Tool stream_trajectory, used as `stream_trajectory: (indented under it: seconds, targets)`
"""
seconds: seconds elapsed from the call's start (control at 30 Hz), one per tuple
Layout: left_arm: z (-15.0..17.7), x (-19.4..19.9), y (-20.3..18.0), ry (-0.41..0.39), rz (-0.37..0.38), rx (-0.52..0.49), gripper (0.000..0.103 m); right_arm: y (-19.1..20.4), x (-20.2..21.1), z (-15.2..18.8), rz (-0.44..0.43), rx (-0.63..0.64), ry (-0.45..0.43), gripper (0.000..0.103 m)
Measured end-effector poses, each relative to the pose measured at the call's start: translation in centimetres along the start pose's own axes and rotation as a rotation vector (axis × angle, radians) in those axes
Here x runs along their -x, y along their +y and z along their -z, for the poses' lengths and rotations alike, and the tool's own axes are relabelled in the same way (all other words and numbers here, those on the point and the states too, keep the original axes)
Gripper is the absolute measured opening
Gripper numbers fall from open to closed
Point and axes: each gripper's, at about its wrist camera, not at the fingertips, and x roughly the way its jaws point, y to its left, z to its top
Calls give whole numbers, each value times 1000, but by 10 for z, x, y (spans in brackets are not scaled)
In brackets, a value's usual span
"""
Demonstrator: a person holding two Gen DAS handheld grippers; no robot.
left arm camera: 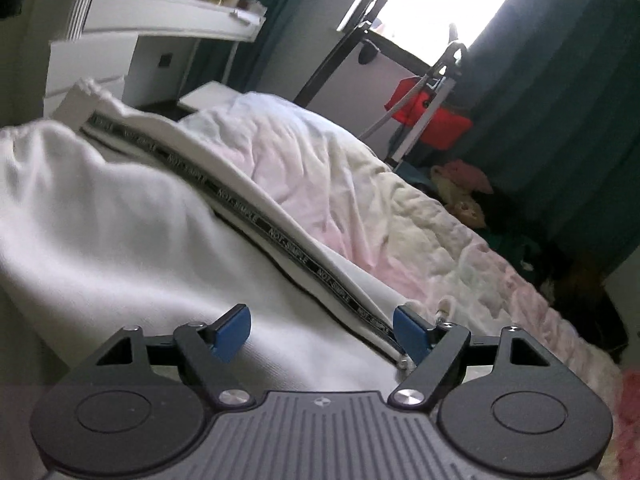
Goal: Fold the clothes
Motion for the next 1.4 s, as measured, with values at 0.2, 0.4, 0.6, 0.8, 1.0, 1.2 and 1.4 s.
stream_trajectory:
  seconds: [0.2, 0.4, 0.6, 0.8, 1.0, 1.2, 1.4]
  targets:
    - [-4, -9, 0, 20, 68, 15, 80, 1, 10, -7, 47, 7, -56, 13]
    - [-3, -24, 8, 70, 166, 53, 79, 22, 13, -25, 33, 28, -93, 13]
    - [0, -35, 1, 92, 207, 29, 78, 17, 12, -29, -68, -19, 9, 21]
    - [-1, -55, -20, 115, 245, -40, 78, -19, 55, -33, -319, -237, 88, 60]
    - [-15, -97, -35, 171, 230, -93, 64, -62, 96, -20, -405, -586, 48, 61]
    - [-16, -146, -37, 269, 218, -105, 35, -66, 80, -19, -410, -619, 57, 61]
    - [-8, -162, -49, 292, 243, -187, 27, -40, 45, -24, -406, -437, 83, 49]
